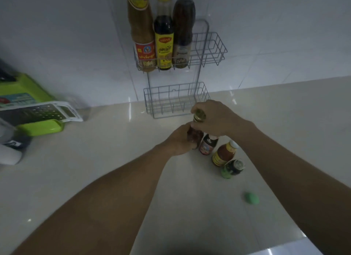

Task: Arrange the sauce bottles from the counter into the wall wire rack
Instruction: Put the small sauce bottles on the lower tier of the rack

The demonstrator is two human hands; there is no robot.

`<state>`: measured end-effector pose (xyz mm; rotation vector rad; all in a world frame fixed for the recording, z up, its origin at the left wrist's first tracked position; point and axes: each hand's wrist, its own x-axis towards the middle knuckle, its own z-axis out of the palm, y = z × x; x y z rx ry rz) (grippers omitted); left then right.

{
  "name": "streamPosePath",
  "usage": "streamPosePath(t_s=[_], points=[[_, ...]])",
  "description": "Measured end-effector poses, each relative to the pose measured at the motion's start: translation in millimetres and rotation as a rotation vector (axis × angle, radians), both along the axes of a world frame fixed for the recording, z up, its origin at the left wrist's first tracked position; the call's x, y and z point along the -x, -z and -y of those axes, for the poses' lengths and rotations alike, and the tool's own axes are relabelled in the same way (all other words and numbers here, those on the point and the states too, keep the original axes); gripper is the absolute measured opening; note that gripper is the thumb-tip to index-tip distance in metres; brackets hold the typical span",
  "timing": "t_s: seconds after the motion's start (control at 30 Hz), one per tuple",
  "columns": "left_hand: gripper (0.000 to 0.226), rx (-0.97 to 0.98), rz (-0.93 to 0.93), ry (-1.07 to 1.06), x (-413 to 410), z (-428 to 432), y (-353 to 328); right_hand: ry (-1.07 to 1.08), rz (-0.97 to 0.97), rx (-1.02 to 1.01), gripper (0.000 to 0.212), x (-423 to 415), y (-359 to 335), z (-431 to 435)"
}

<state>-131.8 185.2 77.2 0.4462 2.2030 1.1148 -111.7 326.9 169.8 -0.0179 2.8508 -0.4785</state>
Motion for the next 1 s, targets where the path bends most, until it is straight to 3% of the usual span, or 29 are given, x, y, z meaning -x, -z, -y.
streamPosePath(t_s=[0.1,0.43,0.5,0.6,0.83,0.9,1.0], points=[[0.05,-0.039,-0.044,-0.099,-6.1,-8.4,2.9,-0.004,-0.076,0.014,0.032,0.8,7.5,-2.8],[0.026,-0.179,0.054,-0.362,-3.7,9.7,-5.9,-0.188,-0.254,0.146,0.026,19.6,-13.6,8.9],[0.035,-0.198,0.037,-0.343,-1.5,19.5,-14.9,-0.303,-0.331,0.018,0.027,24.6,-23.9,16.1],[0.017,-0.2,-0.002,-0.367,-0.6,27.4,-25.4,-0.381,-0.388,-0.182,0.04,32.3,-33.4,25.2],[0.014,0.005,-0.195,-0.588,-11.1,29.1,-30.6,-0.22,-0.133,-0.431,0.04,46.4,-28.9,49.5],[0.014,-0.023,-0.117,-0.537,-9.1,34.6,-32.3,-0.19,-0.079,-0.343,0.061,49.9,-30.7,46.4],[0.011,-0.127,0.057,-0.433,-5.0,43.1,-38.1,-0.34,-0.216,-0.15,0.055,46.5,-32.1,41.0]])
